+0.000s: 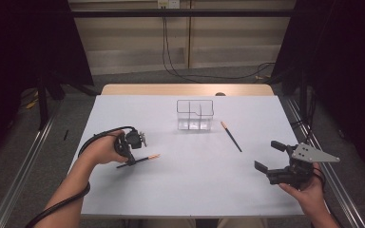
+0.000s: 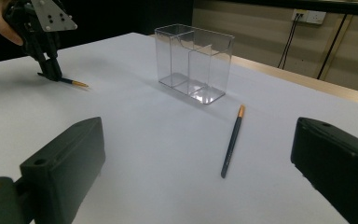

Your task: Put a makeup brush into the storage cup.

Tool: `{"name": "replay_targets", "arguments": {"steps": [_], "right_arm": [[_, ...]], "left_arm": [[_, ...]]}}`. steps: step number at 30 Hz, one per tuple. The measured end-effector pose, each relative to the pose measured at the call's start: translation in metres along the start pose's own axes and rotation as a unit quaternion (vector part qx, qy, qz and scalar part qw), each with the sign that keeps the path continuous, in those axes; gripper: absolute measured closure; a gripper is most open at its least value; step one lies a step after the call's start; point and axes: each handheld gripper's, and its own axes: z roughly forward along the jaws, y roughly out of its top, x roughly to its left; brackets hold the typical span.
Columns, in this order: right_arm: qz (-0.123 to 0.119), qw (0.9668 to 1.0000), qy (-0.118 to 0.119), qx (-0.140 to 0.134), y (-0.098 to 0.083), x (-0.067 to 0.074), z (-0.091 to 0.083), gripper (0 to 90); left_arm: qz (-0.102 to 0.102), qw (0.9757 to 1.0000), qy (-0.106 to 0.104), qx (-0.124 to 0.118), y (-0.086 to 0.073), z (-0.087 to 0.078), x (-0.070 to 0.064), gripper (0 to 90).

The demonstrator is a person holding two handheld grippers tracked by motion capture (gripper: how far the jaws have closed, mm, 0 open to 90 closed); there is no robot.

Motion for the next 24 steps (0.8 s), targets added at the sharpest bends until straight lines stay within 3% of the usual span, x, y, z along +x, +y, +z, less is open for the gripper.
{"name": "replay_targets", "arguments": {"steps": [9,15,24], "right_arm": [[0.0,1.0,0.0,0.002,0.0,0.0,0.001,2.4],[0.0,1.0,0.0,0.001,0.0,0.0,0.001,2.4],[0.0,1.0,0.0,0.002,-0.001,0.0,0.0,2.4]], "left_arm": [[-0.018,0.9994,-0.002,-0.031,-0.005,-0.004,0.003,85.0],[-0.031,0.9975,0.0,-0.064,-0.007,-0.007,0.003,85.1],[-0.061,0.9881,-0.012,-0.14,-0.013,-0.008,0.003,85.1]]}}
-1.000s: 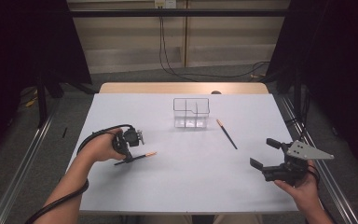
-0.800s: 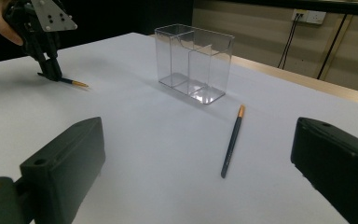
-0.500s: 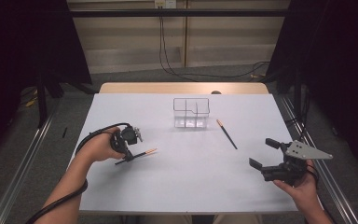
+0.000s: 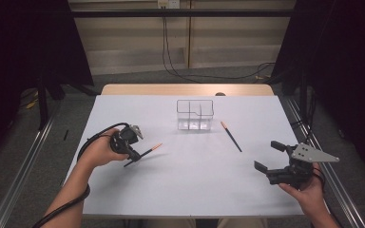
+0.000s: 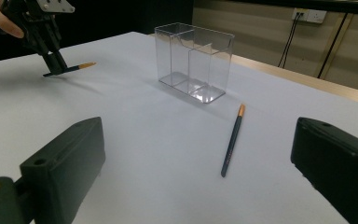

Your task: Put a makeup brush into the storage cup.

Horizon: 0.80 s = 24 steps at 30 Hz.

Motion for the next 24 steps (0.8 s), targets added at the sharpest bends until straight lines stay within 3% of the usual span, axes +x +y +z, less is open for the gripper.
{"name": "replay_targets", "arguments": {"steps": [6,10,11,14,18,24], "right_arm": [[-0.001,1.0,0.001,0.001,0.0,0.0,0.001,2.4],[-0.002,1.0,0.002,0.001,0.0,0.001,0.001,2.4],[-0.002,1.0,0.002,0.001,0.0,0.001,0.001,2.4],[-0.001,1.0,0.002,0.002,0.0,0.001,0.002,2.4],[-0.001,1.0,0.003,0.002,0.0,0.001,0.002,2.4],[-0.002,1.0,0.003,0.004,0.0,0.001,0.002,2.3]], "left_arm": [[-0.019,0.9979,-0.004,-0.062,-0.002,-0.005,0.0,85.1],[-0.032,0.9937,0.006,-0.107,-0.004,-0.008,0.0,85.1],[-0.043,0.9913,0.006,-0.124,-0.005,-0.008,-0.002,85.2],[-0.044,0.9878,0.014,-0.149,-0.006,-0.01,-0.002,85.1],[-0.049,0.981,0.022,-0.187,-0.007,-0.013,-0.004,85.2],[-0.061,0.9671,0.04,-0.244,-0.009,-0.016,-0.007,85.2]]}}
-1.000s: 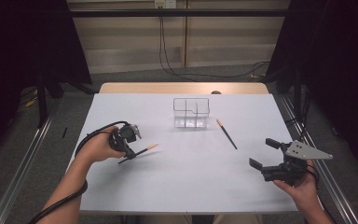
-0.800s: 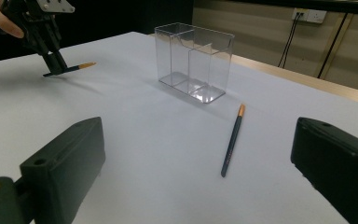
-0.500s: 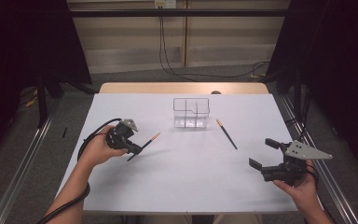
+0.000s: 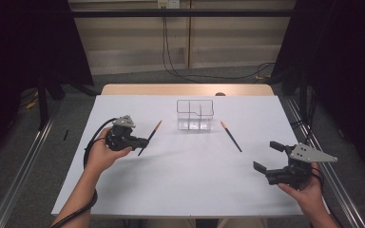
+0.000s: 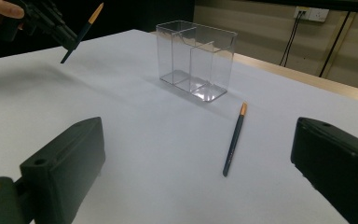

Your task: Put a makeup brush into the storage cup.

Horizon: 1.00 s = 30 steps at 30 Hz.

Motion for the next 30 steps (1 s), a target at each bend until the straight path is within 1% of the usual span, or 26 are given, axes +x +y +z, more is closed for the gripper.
{"name": "replay_targets", "arguments": {"steps": [1,2,3,4,6,7,8,9,10,12,13,15,16,17,18,19,20,21,22,23,24,25,26,28,29,30], "right_arm": [[-0.001,1.0,0.0,0.0,0.0,0.0,0.0,2.4],[-0.001,1.0,0.0,0.0,0.0,0.0,0.0,2.4],[0.0,1.0,0.0,0.0,0.0,0.0,0.0,2.4],[-0.001,1.0,0.0,0.0,0.0,0.0,0.0,2.4],[0.0,1.0,0.0,0.001,0.0,0.0,0.0,2.3],[0.0,1.0,0.0,0.001,0.0,0.0,0.0,2.4],[0.0,1.0,0.0,0.001,0.0,0.0,0.0,2.4],[0.0,1.0,0.0,0.001,0.0,0.0,0.0,2.3],[-0.001,1.0,0.0,0.001,0.0,0.0,0.0,2.4],[-0.001,1.0,0.0,0.002,0.0,0.0,0.0,2.4],[-0.001,1.0,0.0,0.001,0.0,0.0,0.001,2.4],[-0.001,1.0,0.001,0.001,0.0,0.001,0.001,2.3],[-0.001,1.0,0.001,0.001,0.0,0.001,0.001,2.3],[-0.002,1.0,0.001,0.001,0.0,0.001,0.002,2.4],[-0.002,1.0,0.001,0.002,0.0,0.001,0.002,2.4],[-0.002,1.0,0.001,0.002,0.0,0.002,0.002,2.3],[-0.001,1.0,0.001,0.002,0.0,0.002,0.002,2.3],[-0.001,1.0,0.003,0.001,0.0,0.002,0.003,2.3],[-0.002,1.0,0.003,0.001,0.0,0.002,0.003,2.3],[-0.002,1.0,0.004,0.001,0.0,0.002,0.003,2.4],[-0.002,1.0,0.004,0.001,0.0,0.002,0.003,2.3],[-0.002,1.0,0.003,0.001,0.0,0.002,0.003,2.3],[-0.001,1.0,0.003,0.001,0.0,0.002,0.003,2.3],[-0.001,1.0,0.003,0.002,0.0,0.002,0.003,2.3],[-0.001,1.0,0.003,0.001,0.0,0.002,0.003,2.3],[-0.001,1.0,0.003,0.001,0.0,0.001,0.002,2.3]], "left_arm": [[-0.006,0.9999,0.003,-0.012,0.0,-0.001,-0.001,85.2],[-0.005,0.9997,0.006,-0.023,-0.001,-0.001,-0.001,85.2],[-0.009,0.9993,0.01,-0.036,-0.001,-0.002,-0.002,85.2],[-0.009,0.9988,0.012,-0.047,-0.002,-0.003,-0.002,85.2],[-0.011,0.9974,0.023,-0.067,-0.002,-0.005,-0.004,85.2],[-0.011,0.9961,0.026,-0.083,-0.002,-0.006,-0.005,85.2],[-0.015,0.9952,0.027,-0.092,-0.003,-0.007,-0.006,85.2],[-0.019,0.9935,0.03,-0.108,-0.003,-0.008,-0.007,85.2],[-0.021,0.9925,0.029,-0.117,-0.004,-0.009,-0.007,85.2],[-0.028,0.9889,0.037,-0.141,-0.005,-0.01,-0.01,85.2],[-0.034,0.9869,0.037,-0.153,-0.005,-0.01,-0.011,85.2],[-0.041,0.982,0.04,-0.18,-0.007,-0.01,-0.013,85.2],[-0.043,0.9786,0.037,-0.198,-0.007,-0.01,-0.014,85.2],[-0.049,0.9754,0.04,-0.211,-0.008,-0.01,-0.015,85.2],[-0.047,0.9733,0.04,-0.221,-0.008,-0.01,-0.016,85.2],[-0.046,0.9706,0.048,-0.231,-0.008,-0.009,-0.018,85.2],[-0.051,0.9675,0.045,-0.243,-0.007,-0.009,-0.019,85.2],[-0.05,0.9648,0.043,-0.255,-0.007,-0.008,-0.02,85.1],[-0.046,0.9632,0.042,-0.261,-0.007,-0.008,-0.021,85.1],[-0.046,0.9614,0.037,-0.269,-0.007,-0.007,-0.022,85.1],[-0.047,0.9596,0.038,-0.275,-0.006,-0.006,-0.023,85.1],[-0.048,0.9584,0.039,-0.279,-0.006,-0.004,-0.024,85.1],[-0.046,0.9587,0.034,-0.279,-0.005,-0.003,-0.025,85.1],[-0.044,0.9577,0.031,-0.283,-0.003,-0.001,-0.027,85.1],[-0.041,0.9577,0.029,-0.283,-0.002,0.0,-0.027,85.1],[-0.041,0.957,0.025,-0.286,-0.001,0.001,-0.028,85.1]]}}
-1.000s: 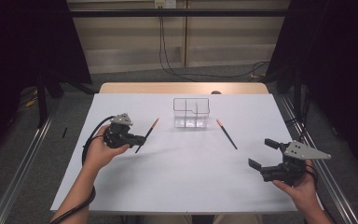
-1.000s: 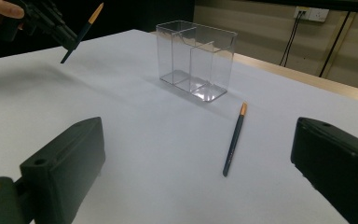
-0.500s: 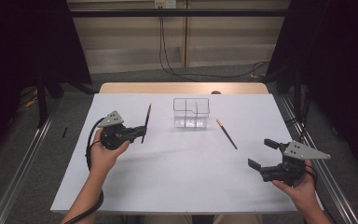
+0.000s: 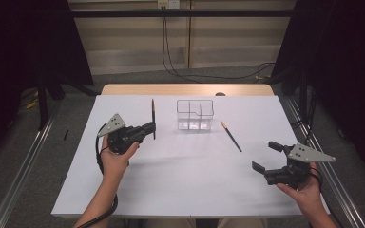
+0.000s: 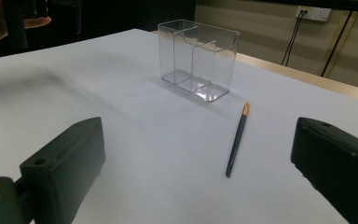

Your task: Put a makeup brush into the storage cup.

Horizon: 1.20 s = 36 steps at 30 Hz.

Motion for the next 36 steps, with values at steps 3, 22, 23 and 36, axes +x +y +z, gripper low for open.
{"name": "replay_targets", "arguments": {"steps": [3,22,23,36], "right_arm": [[0.0,1.0,0.0,-0.001,0.0,0.0,0.0,2.3],[0.002,1.0,-0.001,0.0,0.0,0.0,0.001,2.3],[0.003,1.0,0.001,-0.002,0.0,-0.001,0.001,2.3],[0.004,1.0,0.0,0.0,-0.001,-0.002,0.002,2.3]], "left_arm": [[0.003,1.0,-0.006,-0.002,0.001,0.004,-0.003,85.1],[0.001,0.9985,-0.053,-0.014,0.007,0.034,-0.02,85.1],[-0.001,0.9984,-0.055,-0.015,0.007,0.036,-0.02,85.1],[-0.006,0.9965,-0.081,-0.016,0.006,0.059,-0.033,85.1]]}}
